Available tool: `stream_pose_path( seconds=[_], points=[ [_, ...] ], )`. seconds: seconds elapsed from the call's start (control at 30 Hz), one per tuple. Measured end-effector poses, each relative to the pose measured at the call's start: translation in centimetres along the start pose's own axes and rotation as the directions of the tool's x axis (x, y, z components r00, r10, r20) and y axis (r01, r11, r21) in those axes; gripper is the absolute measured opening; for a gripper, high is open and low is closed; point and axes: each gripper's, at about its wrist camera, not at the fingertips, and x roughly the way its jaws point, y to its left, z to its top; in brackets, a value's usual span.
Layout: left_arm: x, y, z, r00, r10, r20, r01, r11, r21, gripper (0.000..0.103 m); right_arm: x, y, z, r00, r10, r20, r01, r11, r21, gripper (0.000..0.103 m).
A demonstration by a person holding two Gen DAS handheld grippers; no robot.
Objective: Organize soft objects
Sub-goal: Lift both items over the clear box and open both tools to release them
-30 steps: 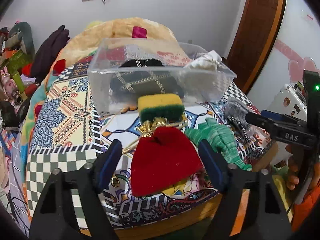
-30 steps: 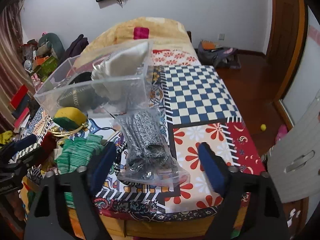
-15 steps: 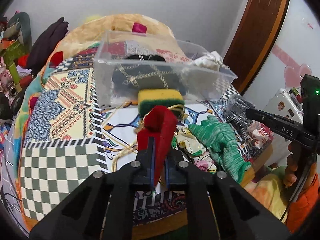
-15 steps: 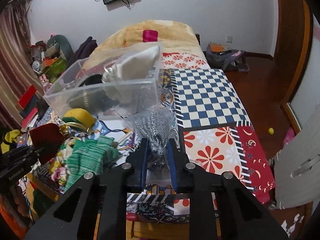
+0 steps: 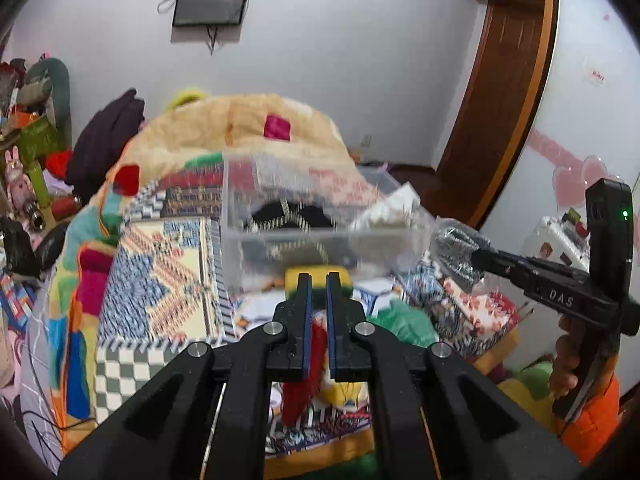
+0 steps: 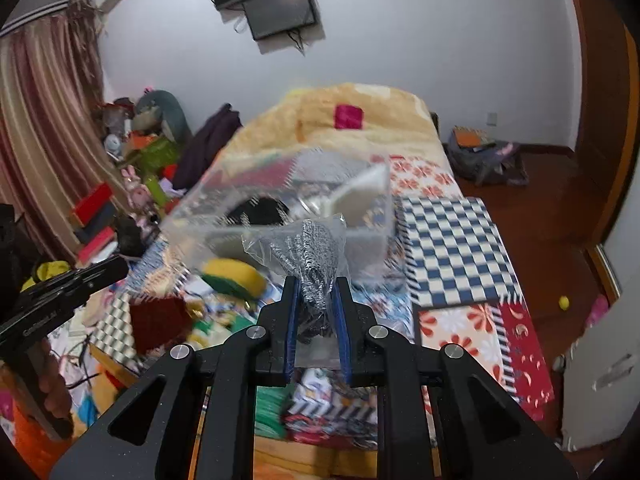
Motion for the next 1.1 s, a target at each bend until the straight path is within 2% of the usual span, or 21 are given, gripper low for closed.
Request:
stream_pose_path(
  seconds=[0.2, 0.37, 0.43, 0.5, 0.6, 0.77, 0.87, 0.93, 0.97, 1.0, 1.1],
  points=[
    [-0.8, -0.1, 2.0, 0.998, 0.015, 0.066, -0.017, 0.999, 0.033, 0.005, 0.0, 2.1, 2.0, 0.998, 0.030, 0.059, -0.027, 0.998, -0.050, 0.015],
    [0.4, 0.6, 1.1, 1.000, -0.011, 0.001, 0.011, 1.000, 0.016, 0.008, 0.7, 2.8, 2.4, 0.997, 0.033, 0.073, -0.028, 0.998, -0.064, 0.016],
    [1.6, 0.7, 0.1, 0.999, -0.005, -0.049, 0.006, 1.000, 0.017, 0.019, 1.1, 2.8, 2.1, 0.997, 0.037, 0.061, -0.033, 0.997, -0.063, 0.016],
    [3.0, 0.9, -1.2, 0.995, 0.012, -0.102, -0.011, 1.000, 0.009, 0.042, 1.1, 2.5, 1.8, 0.998, 0.036, 0.050, -0.033, 0.998, -0.061, 0.016],
    [4.8, 1.1, -2.7, 0.985, 0.021, -0.169, -0.020, 1.000, 0.008, 0.049, 1.2, 2.0, 1.5, 0.998, 0.036, 0.041, -0.034, 0.998, -0.047, 0.016],
    [7.2, 1.6, -5.2, 0.962, 0.022, -0.270, -0.021, 1.000, 0.005, 0.049, 0.9, 2.0, 1.3, 0.999, 0.037, 0.037, -0.035, 0.999, -0.034, 0.016],
    [7.3, 1.4, -5.9, 0.964, 0.018, -0.266, -0.016, 1.000, 0.011, 0.049, 0.9, 2.0, 1.2, 0.999, 0.039, 0.034, -0.038, 0.999, -0.032, 0.016],
    [7.3, 1.1, -6.0, 0.966, 0.008, -0.258, -0.003, 1.000, 0.019, 0.039, 0.8, 2.1, 1.3, 0.999, 0.041, 0.032, -0.040, 0.999, -0.033, 0.016],
    [7.3, 1.0, -6.1, 0.966, -0.006, -0.257, 0.011, 1.000, 0.021, 0.028, 0.8, 2.1, 1.3, 0.999, 0.042, 0.032, -0.041, 0.999, -0.033, 0.016],
    [7.3, 0.8, -6.2, 0.966, -0.014, -0.256, 0.021, 0.999, 0.024, 0.023, 0.8, 2.2, 1.2, 0.999, 0.042, 0.032, -0.041, 0.999, -0.035, 0.016],
    [7.1, 0.5, -6.3, 0.969, 0.007, -0.248, 0.007, 0.998, 0.058, 0.015, 0.8, 2.3, 1.3, 0.999, 0.037, 0.033, -0.036, 0.999, -0.035, 0.016]
  ],
)
